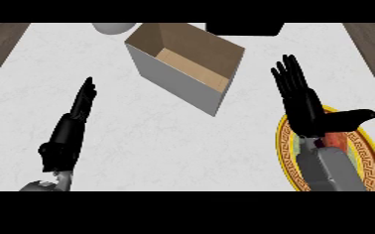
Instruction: Pick the sweet potato from the plate and place it in the cardboard box
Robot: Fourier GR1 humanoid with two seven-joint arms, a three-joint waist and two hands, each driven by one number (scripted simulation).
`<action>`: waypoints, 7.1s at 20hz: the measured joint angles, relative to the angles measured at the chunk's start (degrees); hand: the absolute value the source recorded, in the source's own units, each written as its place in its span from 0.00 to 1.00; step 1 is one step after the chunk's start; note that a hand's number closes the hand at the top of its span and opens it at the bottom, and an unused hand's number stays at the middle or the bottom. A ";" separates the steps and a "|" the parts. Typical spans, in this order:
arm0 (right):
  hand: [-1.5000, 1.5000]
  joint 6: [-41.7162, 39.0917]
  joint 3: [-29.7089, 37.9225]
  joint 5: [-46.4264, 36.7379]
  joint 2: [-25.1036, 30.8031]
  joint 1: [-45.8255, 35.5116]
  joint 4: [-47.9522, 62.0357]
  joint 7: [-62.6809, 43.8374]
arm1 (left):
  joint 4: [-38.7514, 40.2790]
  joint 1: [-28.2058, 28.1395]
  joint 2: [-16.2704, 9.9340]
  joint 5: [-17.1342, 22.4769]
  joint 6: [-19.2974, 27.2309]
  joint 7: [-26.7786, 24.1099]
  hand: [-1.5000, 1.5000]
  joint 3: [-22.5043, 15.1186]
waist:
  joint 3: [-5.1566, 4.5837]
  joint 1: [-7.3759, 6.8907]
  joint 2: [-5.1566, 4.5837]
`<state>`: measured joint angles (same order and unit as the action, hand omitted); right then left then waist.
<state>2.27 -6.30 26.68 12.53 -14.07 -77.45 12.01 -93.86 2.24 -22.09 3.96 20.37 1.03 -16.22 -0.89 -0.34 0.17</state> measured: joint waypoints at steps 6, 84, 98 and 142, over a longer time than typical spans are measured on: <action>0.00 -3.93 7.94 0.88 9.20 -3.92 -0.50 0.57 | 5.02 -0.51 -1.69 -0.86 -0.71 -0.59 0.50 3.37 | 0.70 0.31 -0.18; 0.00 -32.74 10.23 -59.98 19.70 9.91 -3.36 -23.52 | 6.11 -2.25 8.68 -12.27 -15.97 3.65 0.50 17.62 | 0.88 0.32 -0.16; 1.00 -22.20 10.66 -69.91 17.44 9.00 0.33 -16.41 | 4.04 -3.64 10.73 -14.17 -16.75 3.99 0.50 18.20 | 0.83 0.22 -0.11; 1.00 -23.22 10.91 -60.27 -0.81 -45.73 17.17 -4.08 | 4.12 -3.32 12.01 -15.61 -18.31 3.70 0.50 19.16 | 0.86 -0.40 -0.19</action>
<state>-20.95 4.61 -33.60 11.72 -59.80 -60.28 7.93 -89.75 -1.08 -10.09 -11.65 2.05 4.74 2.95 -0.03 -0.74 -0.02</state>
